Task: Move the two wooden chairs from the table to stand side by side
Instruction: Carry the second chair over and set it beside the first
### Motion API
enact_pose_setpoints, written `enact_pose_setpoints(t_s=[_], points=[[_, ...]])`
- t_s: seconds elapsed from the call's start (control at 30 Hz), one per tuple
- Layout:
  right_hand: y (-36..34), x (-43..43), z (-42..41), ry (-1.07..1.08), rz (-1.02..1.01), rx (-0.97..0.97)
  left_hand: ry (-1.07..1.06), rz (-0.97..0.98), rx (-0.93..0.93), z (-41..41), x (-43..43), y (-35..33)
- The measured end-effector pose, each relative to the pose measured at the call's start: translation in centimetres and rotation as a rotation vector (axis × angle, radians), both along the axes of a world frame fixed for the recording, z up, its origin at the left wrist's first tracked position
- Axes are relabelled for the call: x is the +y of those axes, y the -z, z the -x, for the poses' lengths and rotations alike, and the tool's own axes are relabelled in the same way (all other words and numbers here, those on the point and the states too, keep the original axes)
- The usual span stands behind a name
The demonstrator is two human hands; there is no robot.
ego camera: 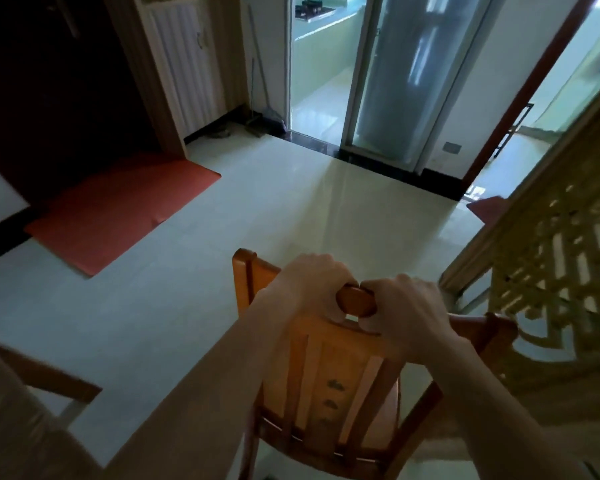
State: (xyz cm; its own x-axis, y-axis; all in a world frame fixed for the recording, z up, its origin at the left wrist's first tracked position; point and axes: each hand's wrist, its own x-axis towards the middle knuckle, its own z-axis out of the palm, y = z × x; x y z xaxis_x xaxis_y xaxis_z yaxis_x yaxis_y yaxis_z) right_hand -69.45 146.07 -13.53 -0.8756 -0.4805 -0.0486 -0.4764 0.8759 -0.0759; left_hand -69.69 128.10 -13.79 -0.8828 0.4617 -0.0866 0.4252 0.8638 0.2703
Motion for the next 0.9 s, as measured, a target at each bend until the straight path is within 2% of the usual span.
enact_pose_setpoints(t_s=[0.13,0.47,0.7,0.9], points=[[-0.8,-3.9,5.7,-0.093,-0.021,-0.026,-0.071,-0.040,-0.004,4.2,-3.9,-0.5],[-3.1,-10.3,21.3,-0.382,0.077,0.056,-0.386,0.064,0.106,15.3,-9.8,-3.7],[-6.1,-21.7,31.2,-0.597,0.086,0.213,-0.631,0.071,0.120,21.2,-18.8,-6.6],[-5.7,-35.1,39.6,-0.793,0.096,0.223,-0.781,0.052,0.158,26.7,-30.6,-5.4]])
